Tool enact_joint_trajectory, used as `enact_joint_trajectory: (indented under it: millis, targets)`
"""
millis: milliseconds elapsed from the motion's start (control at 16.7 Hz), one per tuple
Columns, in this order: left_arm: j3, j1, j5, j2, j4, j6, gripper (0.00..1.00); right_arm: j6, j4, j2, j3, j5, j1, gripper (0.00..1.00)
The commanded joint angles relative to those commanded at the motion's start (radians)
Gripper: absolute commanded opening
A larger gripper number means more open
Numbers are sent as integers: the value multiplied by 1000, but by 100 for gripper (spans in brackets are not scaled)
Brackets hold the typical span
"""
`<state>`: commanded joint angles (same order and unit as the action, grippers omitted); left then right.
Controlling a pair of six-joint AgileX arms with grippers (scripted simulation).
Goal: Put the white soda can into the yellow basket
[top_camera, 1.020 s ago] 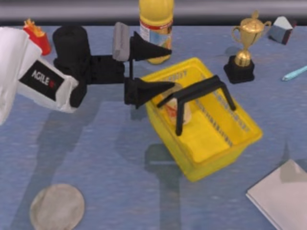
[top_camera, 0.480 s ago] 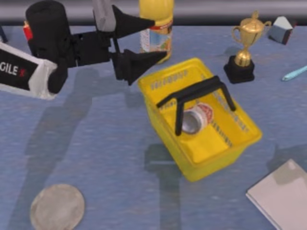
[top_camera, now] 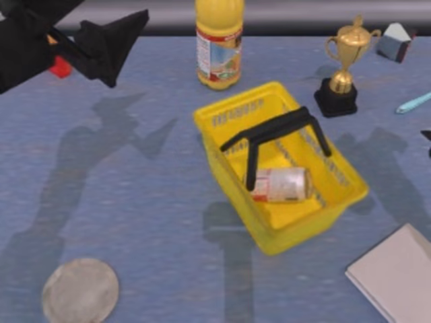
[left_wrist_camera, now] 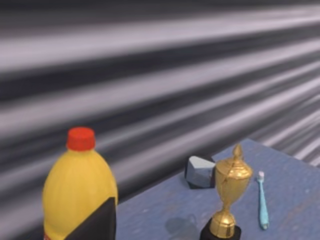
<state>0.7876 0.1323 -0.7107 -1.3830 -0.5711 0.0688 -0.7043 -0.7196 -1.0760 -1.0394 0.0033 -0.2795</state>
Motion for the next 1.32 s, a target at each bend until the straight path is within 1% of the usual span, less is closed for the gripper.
enact_joint_trajectory:
  millis: [180, 420, 600, 720, 840, 960, 1020, 1320]
  targets:
    - [-193, -45, 177, 349, 155, 5, 100, -203, -187, -340, -354, 3, -80, 100]
    - [-438, -96, 396, 801, 339, -7, 100, -442, -418, -740, -749, 5, -174, 100]
    - [-594, -124, 534, 1081, 448, -27, 100, -591, -575, -985, -969, 5, -234, 100]
    - [-677, -138, 609, 1219, 503, -43, 100, -669, -662, -1109, -1079, 4, -265, 100]
    - [-740, -146, 667, 1316, 543, -57, 100, -725, -726, -1192, -1155, 2, -287, 100]
    - [-779, -151, 702, 1371, 566, -66, 100, -759, -765, -1242, -1201, 1, -301, 100]
    - [-787, -152, 710, 1382, 571, -69, 100, -766, -773, -1251, -1210, 1, -303, 100]
    - [-788, -152, 711, 1383, 571, -69, 100, -766, -772, -1252, -1209, 1, -299, 100]
